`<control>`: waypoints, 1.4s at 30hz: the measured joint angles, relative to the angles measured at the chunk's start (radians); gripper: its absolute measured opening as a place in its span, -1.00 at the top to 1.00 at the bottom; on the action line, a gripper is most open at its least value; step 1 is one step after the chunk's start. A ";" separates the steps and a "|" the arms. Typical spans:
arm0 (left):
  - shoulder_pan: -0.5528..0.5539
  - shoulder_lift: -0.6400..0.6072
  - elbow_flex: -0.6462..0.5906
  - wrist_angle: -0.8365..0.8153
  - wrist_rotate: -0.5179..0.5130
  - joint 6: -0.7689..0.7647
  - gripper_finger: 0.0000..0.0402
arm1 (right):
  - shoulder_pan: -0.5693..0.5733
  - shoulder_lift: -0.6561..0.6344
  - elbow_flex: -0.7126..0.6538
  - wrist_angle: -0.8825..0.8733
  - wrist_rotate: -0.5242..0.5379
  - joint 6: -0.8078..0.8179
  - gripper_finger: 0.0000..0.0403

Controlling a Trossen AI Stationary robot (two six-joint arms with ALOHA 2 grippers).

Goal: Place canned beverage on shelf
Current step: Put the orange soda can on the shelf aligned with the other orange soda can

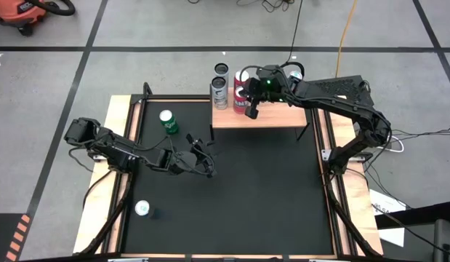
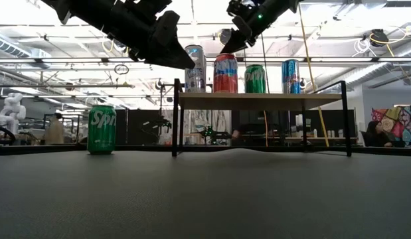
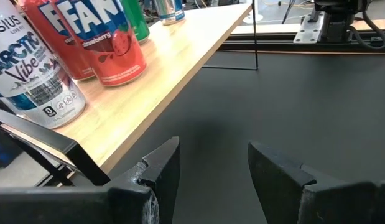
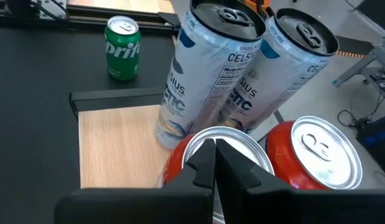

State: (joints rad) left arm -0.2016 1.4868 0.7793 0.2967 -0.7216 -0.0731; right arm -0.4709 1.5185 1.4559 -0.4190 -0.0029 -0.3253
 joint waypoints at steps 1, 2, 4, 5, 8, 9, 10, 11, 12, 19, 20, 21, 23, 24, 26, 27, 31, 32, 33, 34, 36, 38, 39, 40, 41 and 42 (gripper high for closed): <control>0.000 0.000 0.000 0.000 -0.007 0.000 0.09 | 0.000 0.000 0.000 0.002 0.000 -0.006 1.00; 0.000 0.000 0.000 0.000 -0.018 0.000 0.09 | 0.000 0.000 0.000 0.010 0.001 -0.010 1.00; 0.000 0.000 0.000 0.000 -0.047 0.000 0.09 | 0.001 -0.004 0.000 0.025 0.001 -0.012 1.00; 0.000 0.000 0.000 0.000 -0.060 0.001 0.09 | 0.001 -0.010 -0.001 0.030 0.001 -0.015 1.00; -0.002 -0.006 0.000 -0.004 -0.078 0.004 0.09 | 0.001 -0.041 0.000 0.039 0.002 -0.017 1.00; -0.002 -0.007 0.000 -0.003 -0.080 0.004 0.09 | 0.001 -0.051 0.000 0.034 0.003 -0.015 1.00; -0.002 -0.008 0.000 -0.003 -0.080 0.004 0.09 | 0.001 -0.059 0.000 0.024 0.003 -0.011 1.00; -0.002 -0.008 0.000 -0.005 -0.080 0.004 0.09 | 0.001 -0.066 0.000 0.011 0.003 -0.005 1.00; -0.002 -0.008 0.000 -0.008 -0.080 0.003 0.09 | 0.001 -0.072 0.000 -0.002 0.003 -0.002 1.00; -0.002 -0.008 0.000 -0.008 -0.080 0.000 0.09 | 0.001 -0.076 0.000 -0.129 0.002 0.026 1.00; -0.002 -0.008 0.000 -0.008 -0.080 0.000 0.09 | 0.001 -0.074 0.000 -0.132 0.002 0.027 1.00; -0.002 -0.008 0.000 -0.008 -0.080 0.000 0.09 | 0.001 -0.072 0.000 -0.137 0.002 0.030 1.00; -0.002 -0.008 0.000 -0.007 -0.080 -0.001 0.09 | 0.001 -0.066 0.000 -0.133 0.002 0.032 1.00; -0.002 -0.008 0.000 -0.007 -0.080 -0.001 0.09 | 0.001 -0.063 0.000 -0.129 0.003 0.032 1.00; -0.002 -0.008 0.000 -0.007 -0.079 -0.001 0.09 | 0.001 -0.059 0.002 -0.127 0.009 0.024 1.00; -0.002 -0.008 0.000 -0.007 -0.079 -0.001 0.09 | 0.002 -0.058 0.002 -0.126 0.019 0.019 1.00; -0.002 -0.007 0.000 -0.007 -0.079 -0.001 0.09 | 0.001 -0.057 0.002 -0.124 0.055 -0.006 1.00; -0.002 -0.007 0.000 -0.007 -0.079 -0.001 0.09 | 0.001 -0.057 0.002 -0.125 0.056 -0.006 1.00; -0.002 -0.007 0.000 -0.007 -0.079 -0.001 0.09 | -0.001 -0.057 0.002 -0.125 0.057 -0.007 1.00; -0.002 -0.007 0.000 -0.007 -0.079 -0.001 0.09 | -0.001 -0.057 0.002 -0.126 0.057 -0.008 1.00; -0.002 -0.007 0.000 -0.007 -0.079 -0.001 0.09 | -0.006 -0.057 0.002 -0.127 0.057 -0.009 1.00; -0.002 -0.007 0.000 -0.008 -0.079 0.000 0.09 | -0.012 -0.057 0.002 -0.128 0.057 -0.009 1.00; -0.002 -0.007 0.000 -0.008 -0.079 0.000 0.09 | -0.015 -0.057 0.002 -0.128 0.058 -0.009 1.00; -0.002 -0.007 0.000 -0.008 -0.079 0.000 0.09 | -0.019 -0.057 0.002 -0.129 0.058 -0.009 1.00; -0.002 -0.007 0.000 -0.008 -0.079 0.000 0.09 | -0.020 -0.057 0.002 -0.130 0.058 -0.008 1.00; -0.002 -0.009 0.000 -0.012 -0.081 0.002 0.09 | -0.021 -0.057 0.002 -0.132 0.059 -0.007 1.00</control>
State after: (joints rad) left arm -0.2035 1.4781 0.7795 0.2843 -0.8024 -0.0708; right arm -0.4915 1.4612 1.4574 -0.5508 0.0559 -0.3327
